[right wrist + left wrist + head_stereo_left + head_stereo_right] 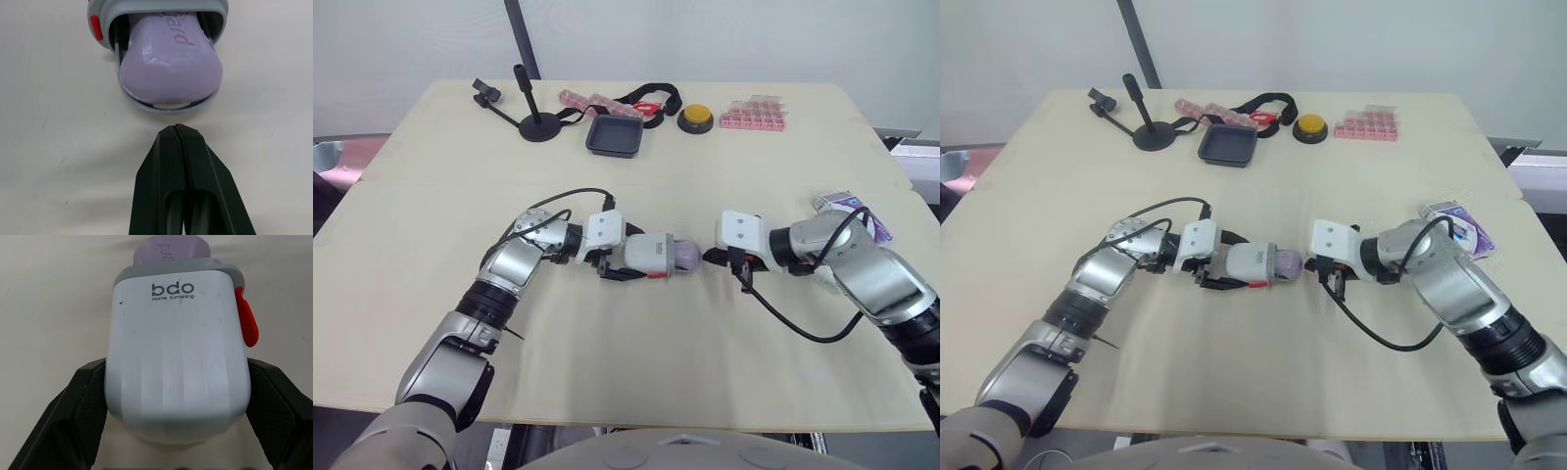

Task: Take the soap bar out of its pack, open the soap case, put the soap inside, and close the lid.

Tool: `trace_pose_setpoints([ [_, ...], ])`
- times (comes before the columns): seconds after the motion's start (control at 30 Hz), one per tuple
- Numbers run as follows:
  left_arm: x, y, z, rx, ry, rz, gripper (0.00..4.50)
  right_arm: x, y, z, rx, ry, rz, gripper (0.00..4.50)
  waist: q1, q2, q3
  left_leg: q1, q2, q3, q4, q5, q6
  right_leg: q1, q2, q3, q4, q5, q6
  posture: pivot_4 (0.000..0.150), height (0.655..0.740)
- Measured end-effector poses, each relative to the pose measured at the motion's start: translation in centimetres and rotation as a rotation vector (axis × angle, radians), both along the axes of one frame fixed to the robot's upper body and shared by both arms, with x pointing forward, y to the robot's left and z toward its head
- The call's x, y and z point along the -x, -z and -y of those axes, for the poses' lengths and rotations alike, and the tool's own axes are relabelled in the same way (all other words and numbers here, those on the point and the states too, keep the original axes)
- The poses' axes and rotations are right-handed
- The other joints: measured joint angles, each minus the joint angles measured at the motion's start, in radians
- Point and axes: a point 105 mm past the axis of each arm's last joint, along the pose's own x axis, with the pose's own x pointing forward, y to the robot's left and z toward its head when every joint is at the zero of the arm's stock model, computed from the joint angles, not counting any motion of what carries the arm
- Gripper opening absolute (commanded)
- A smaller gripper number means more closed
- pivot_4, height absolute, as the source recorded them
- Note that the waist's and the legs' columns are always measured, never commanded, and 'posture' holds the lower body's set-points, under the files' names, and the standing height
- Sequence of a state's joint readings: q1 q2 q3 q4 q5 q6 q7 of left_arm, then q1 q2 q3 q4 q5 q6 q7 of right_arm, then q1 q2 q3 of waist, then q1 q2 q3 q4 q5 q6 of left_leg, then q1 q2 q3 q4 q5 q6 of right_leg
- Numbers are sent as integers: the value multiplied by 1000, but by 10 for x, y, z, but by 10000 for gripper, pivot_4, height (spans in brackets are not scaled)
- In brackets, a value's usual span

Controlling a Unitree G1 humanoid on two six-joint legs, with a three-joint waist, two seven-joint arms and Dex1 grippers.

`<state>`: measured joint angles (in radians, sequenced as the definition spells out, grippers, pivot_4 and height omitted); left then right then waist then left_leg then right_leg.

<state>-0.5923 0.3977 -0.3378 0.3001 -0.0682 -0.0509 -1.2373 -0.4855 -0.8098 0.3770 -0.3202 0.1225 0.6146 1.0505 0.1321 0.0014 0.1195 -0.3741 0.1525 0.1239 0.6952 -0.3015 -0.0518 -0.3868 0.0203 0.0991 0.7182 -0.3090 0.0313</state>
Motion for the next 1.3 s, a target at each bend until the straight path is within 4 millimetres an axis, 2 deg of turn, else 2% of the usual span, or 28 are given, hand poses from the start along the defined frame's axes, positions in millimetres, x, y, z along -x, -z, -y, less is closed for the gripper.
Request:
trace_pose_setpoints([
  [0.27,-1,0,0,3,-7,4,34573,-3,-2,-16,-9,-40,12,293,2,0,0,0,0,0,0,0,0,0,0,-1,1,0,0,1500,7400],
  [0.43,-1,-1,1,8,-10,5,34573,-3,-1,-14,-3,-37,9,293,1,0,0,0,-1,0,0,0,0,0,0,0,1,0,0,1500,7400],
  [0.5,-1,-1,3,12,-8,9,34573,-2,2,-6,-13,-3,-6,293,6,0,0,-1,-2,0,0,0,0,0,0,0,-1,0,0,1500,7400],
  [0.6,0,0,0,12,-14,12,34573,5,13,18,-46,107,-63,293,15,0,0,-2,-1,0,0,0,1,1,-1,1,-3,0,0,1500,7400],
  [0.67,0,1,-1,15,-15,14,34573,11,13,28,-96,155,-79,293,16,0,0,-2,-1,0,0,0,1,1,0,1,-3,0,0,1500,7400],
  [0.8,3,-1,2,33,8,33,34573,29,9,31,-255,202,-139,293,17,0,0,-3,0,0,0,-1,0,2,0,2,-6,0,0,1500,7400],
  [0.9,5,-1,3,41,20,33,34573,45,13,31,-389,254,-255,8940,17,0,0,-3,0,0,0,-1,0,2,0,1,-9,0,0,1500,7400],
  [1.0,7,-1,3,45,33,34,34573,52,10,32,-491,313,-353,18589,16,0,0,-2,0,0,0,0,0,3,0,1,-10,0,0,1500,7400],
  [1.17,10,-4,4,53,67,66,34573,58,7,23,-692,451,-664,35864,16,1,0,0,-2,0,-1,0,0,5,0,0,-13,0,0,1500,7400],
  [1.27,11,-6,6,64,78,87,34573,66,0,16,-758,439,-865,44632,20,1,0,2,-3,-1,-2,0,0,6,0,-1,-11,0,0,1500,7400],
  [1.3,12,-6,8,72,83,92,34573,68,-2,14,-775,422,-921,44632,23,1,-1,2,-3,-1,-2,0,0,6,0,-1,-12,0,0,1500,7400],
])
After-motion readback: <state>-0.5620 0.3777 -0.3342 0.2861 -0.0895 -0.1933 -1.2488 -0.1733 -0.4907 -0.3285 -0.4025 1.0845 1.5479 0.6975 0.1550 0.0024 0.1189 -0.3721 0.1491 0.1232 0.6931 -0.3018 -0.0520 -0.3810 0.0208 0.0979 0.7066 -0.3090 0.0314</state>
